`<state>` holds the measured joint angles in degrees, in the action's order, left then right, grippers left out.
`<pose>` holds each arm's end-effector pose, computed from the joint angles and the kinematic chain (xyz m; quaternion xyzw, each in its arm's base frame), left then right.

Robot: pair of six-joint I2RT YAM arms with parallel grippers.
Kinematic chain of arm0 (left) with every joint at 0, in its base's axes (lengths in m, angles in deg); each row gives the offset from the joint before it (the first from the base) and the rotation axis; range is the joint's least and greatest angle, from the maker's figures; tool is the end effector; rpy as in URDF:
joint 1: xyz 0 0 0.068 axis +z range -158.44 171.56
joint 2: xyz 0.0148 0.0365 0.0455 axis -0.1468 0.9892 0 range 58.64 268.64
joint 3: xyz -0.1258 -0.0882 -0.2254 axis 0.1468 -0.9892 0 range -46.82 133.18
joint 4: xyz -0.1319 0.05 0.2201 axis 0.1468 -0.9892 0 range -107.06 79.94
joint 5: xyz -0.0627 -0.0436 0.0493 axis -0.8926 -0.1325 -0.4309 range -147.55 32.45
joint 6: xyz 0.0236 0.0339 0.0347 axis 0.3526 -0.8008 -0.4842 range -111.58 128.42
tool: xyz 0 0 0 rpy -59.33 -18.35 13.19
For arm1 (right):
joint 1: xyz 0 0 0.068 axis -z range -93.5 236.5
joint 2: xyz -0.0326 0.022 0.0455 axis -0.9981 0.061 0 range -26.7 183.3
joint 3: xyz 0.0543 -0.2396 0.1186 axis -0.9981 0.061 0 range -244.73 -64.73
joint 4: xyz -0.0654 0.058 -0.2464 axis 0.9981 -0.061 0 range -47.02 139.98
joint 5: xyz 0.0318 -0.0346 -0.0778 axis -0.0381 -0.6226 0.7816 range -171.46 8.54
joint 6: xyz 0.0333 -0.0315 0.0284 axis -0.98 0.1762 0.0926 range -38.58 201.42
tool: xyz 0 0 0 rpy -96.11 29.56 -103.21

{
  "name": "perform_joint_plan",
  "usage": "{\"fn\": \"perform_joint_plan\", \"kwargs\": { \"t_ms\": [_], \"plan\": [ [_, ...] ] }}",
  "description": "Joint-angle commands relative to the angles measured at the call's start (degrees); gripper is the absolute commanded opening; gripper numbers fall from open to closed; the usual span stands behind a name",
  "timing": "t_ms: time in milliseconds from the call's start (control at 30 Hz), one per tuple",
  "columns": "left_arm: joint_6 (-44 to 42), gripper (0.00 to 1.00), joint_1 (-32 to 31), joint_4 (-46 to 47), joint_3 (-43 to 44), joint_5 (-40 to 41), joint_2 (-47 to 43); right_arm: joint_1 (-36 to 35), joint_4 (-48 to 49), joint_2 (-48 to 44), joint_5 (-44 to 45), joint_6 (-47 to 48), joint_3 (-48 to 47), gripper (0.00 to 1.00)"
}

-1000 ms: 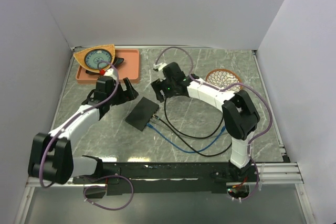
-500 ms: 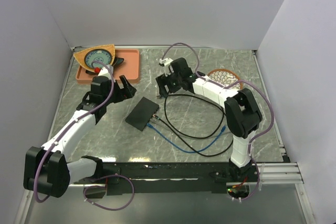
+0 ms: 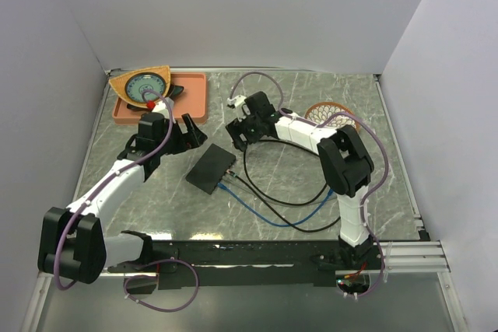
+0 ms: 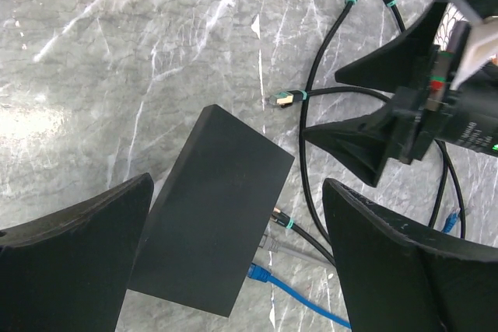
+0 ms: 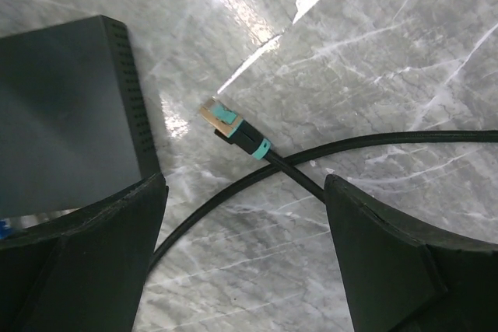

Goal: Insert the plug into the switch port

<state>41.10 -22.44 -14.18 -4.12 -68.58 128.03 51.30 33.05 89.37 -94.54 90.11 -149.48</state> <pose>0.2569 -0.0710 0.2484 -0.0937 0.8617 -0.2715 0.4183 0.3620 0.2653 0.1935 -0.3846 0.8458 0.1848 0.3202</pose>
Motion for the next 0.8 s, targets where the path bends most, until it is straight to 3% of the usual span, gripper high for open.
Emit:
{"fn": "perform_joint_plan", "kwargs": {
  "t_ms": [0, 333, 633, 767],
  "plan": [
    [0.4, 0.96, 0.1, 1.9, 0.2, -1.5, 0.5, -0.9, -0.3, 1.1, 2.4, 1.6, -3.3, 0.9],
    [0.4, 0.96, 0.1, 1.9, 0.0, -1.9, 0.9, 0.1, -1.5, 1.3, 19.0, -8.6, -6.8, 0.88],
    [0.4, 0.96, 0.1, 1.8, -0.3, -1.9, 0.6, 3.8, -12.3, 8.7, 24.5, -22.7, -21.0, 0.86],
    [0.4, 0.96, 0.1, 1.7, -0.8, -1.6, 0.0, 5.2, -16.0, 10.8, 24.5, -26.0, -24.3, 0.78]
  ]
}}
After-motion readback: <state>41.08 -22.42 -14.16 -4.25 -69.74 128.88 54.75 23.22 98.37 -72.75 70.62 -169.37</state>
